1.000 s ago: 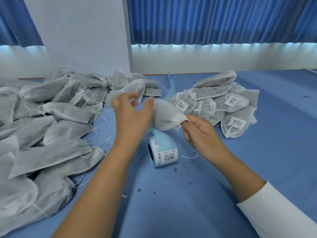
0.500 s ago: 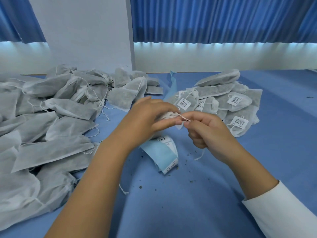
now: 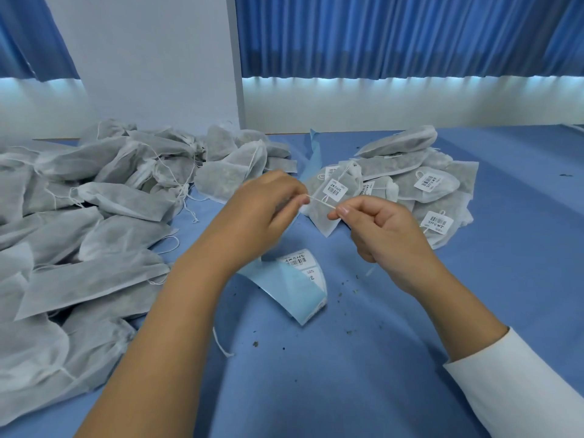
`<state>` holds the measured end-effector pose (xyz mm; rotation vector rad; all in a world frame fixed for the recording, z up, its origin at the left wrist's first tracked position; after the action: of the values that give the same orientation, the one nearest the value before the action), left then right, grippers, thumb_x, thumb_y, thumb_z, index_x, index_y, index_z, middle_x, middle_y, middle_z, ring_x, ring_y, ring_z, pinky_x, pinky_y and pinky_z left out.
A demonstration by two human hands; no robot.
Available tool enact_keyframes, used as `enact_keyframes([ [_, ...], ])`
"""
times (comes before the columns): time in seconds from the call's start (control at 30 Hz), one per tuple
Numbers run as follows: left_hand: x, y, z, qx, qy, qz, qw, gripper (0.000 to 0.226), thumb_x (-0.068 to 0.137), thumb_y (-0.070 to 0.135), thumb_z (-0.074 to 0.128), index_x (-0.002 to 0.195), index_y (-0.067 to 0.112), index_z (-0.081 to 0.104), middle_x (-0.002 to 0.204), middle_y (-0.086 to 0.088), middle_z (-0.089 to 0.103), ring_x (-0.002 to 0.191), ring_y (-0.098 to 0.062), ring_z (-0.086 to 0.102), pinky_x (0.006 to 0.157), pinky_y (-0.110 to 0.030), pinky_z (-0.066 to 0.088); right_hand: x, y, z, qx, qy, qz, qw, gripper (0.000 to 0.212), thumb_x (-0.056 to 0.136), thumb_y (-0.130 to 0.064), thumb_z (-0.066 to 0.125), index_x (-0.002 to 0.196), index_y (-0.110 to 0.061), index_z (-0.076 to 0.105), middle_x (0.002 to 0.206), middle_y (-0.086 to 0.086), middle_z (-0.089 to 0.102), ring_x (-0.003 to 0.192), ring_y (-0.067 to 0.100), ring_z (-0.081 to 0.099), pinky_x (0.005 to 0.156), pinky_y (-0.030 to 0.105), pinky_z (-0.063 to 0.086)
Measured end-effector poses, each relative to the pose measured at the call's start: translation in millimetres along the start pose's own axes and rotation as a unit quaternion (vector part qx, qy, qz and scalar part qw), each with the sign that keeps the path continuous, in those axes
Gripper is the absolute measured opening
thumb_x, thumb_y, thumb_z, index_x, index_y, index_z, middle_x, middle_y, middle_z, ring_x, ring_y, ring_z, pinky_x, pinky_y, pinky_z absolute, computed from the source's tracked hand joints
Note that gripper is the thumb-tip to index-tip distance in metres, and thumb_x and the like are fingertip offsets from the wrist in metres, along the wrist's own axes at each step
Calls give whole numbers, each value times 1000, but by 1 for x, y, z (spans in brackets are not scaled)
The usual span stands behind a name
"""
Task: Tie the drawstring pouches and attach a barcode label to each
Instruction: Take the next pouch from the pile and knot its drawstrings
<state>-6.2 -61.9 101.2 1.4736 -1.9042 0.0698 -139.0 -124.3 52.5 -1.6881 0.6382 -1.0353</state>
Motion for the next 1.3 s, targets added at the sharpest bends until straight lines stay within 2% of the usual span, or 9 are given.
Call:
enact_keyframes([
  [0.13,-1,0,-25,-33,43,-44,998,17,98,17,50,90,8,62,90,-6,60,84,-12,49,73,-14,35,-2,-8,0,8,36,-22,999,17,87,-34,60,78,-33,75,47,-10,33,44,11,22,43,20,23],
  [0.27,-4,15,-46,-63,101,-39,992,22,89,21,48,85,6,63,80,-3,62,78,-8,51,68,-13,36,-5,-15,8,41,45,-47,997,21,96,-23,59,81,-28,73,46,-9,30,41,8,23,42,15,26],
  [0.47,-2,19,-47,-12,138,0,990,16,99,9,52,98,3,66,87,3,55,82,-4,45,79,-7,33,-7,-13,11,34,53,-49,997,21,98,-21,56,86,-26,72,48,-4,27,43,10,22,44,13,28],
  [0.63,-8,36,-62,35,232,71,970,21,100,5,49,100,-3,68,93,-16,62,92,-17,49,84,-19,39,-6,-14,15,42,41,-59,997,18,93,-33,55,88,-33,73,49,-4,27,44,13,21,44,20,24],
  [0.77,-15,48,-66,74,284,117,949,23,100,4,50,100,-3,71,88,-19,58,86,-26,52,75,-43,46,-7,-18,22,38,23,-73,996,17,94,-30,54,90,-29,71,49,-2,27,42,12,22,43,19,25],
  [0.87,-18,50,-67,95,302,131,939,18,96,-2,54,99,-4,72,84,-19,56,79,-31,53,71,-50,46,-8,-20,26,29,17,-79,996,17,96,-27,53,92,-25,69,49,-2,27,43,12,22,43,20,25],
  [1.03,-12,39,-67,58,252,78,963,15,97,3,55,93,1,69,84,-6,58,80,-12,48,75,-15,36,-7,-20,25,13,27,-84,996,17,95,-30,55,92,-25,71,48,-1,28,45,14,23,44,19,27],
  [1.13,-9,13,-64,-66,200,-43,977,19,94,8,56,82,17,66,77,18,61,76,5,53,70,-11,39,-7,-15,13,20,81,-72,994,18,95,-29,57,90,-28,74,51,8,25,46,12,25,48,11,32],
  [1.3,-7,-17,-35,-220,72,-178,956,28,95,12,58,73,24,71,71,17,68,76,4,60,76,-16,46,-4,-3,-7,28,165,-40,985,17,97,-24,58,90,-25,74,44,-18,41,44,1,38,50,7,32],
])
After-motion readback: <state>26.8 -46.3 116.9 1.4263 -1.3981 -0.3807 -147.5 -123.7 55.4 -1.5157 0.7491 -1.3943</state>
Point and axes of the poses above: each hand's wrist, its own x-axis towards the middle knuckle, its own z-axis out of the palm, y = z × x, the point moved 9 cm from there along x, towards the middle knuckle
